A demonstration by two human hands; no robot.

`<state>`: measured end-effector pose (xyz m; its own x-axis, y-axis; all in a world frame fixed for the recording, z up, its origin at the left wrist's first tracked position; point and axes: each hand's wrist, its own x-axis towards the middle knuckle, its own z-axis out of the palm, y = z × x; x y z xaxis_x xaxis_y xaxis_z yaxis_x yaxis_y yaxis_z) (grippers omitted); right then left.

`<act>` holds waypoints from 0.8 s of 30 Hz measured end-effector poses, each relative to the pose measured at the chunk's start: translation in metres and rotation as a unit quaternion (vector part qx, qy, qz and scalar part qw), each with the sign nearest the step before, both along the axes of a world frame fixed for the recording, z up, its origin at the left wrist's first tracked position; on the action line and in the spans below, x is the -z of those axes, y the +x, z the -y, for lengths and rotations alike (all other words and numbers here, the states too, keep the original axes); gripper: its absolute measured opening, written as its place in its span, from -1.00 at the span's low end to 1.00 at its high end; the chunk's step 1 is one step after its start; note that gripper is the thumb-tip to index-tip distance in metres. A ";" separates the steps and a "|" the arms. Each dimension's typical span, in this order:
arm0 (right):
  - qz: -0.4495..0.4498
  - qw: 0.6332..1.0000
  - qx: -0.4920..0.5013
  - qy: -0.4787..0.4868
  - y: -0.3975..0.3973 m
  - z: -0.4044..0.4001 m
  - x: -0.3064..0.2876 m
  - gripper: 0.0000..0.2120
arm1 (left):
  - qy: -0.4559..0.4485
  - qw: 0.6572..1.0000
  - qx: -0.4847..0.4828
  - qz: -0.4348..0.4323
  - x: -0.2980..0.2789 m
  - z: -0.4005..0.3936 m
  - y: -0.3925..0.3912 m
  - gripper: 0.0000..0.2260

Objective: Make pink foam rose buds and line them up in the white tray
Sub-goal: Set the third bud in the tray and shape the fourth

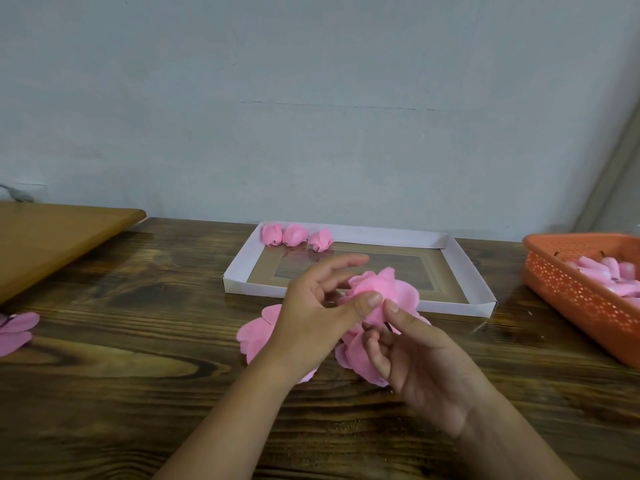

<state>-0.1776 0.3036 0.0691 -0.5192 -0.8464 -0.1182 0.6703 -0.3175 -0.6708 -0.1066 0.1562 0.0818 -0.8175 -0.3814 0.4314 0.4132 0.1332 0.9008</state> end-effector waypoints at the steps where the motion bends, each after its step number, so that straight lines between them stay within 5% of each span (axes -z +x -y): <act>1: -0.002 1.000 0.002 -0.001 0.000 0.000 0.001 -0.60 | 0.005 1.000 0.003 0.002 0.000 0.000 0.000 -0.63; 7: -0.033 0.999 0.013 -0.002 -0.001 -0.001 0.003 -0.52 | 0.004 1.000 0.006 0.008 -0.001 -0.001 0.000 -0.63; 12: -0.017 1.000 0.017 -0.012 -0.002 -0.001 0.003 -0.70 | -0.016 1.000 -0.004 -0.002 -0.001 -0.002 -0.001 -0.65; 17: -0.024 0.999 0.007 -0.039 -0.003 -0.006 0.001 -0.57 | -0.027 0.999 -0.020 0.009 0.002 0.000 -0.004 -0.53; 21: 0.001 0.996 -0.007 -0.090 -0.005 -0.008 -0.003 -0.48 | 0.012 0.996 0.058 0.066 0.002 -0.001 -0.002 -0.39; 24: 0.008 0.995 0.002 -0.096 -0.005 -0.008 -0.004 -0.39 | 0.018 0.986 0.114 0.120 0.000 -0.003 0.001 -0.60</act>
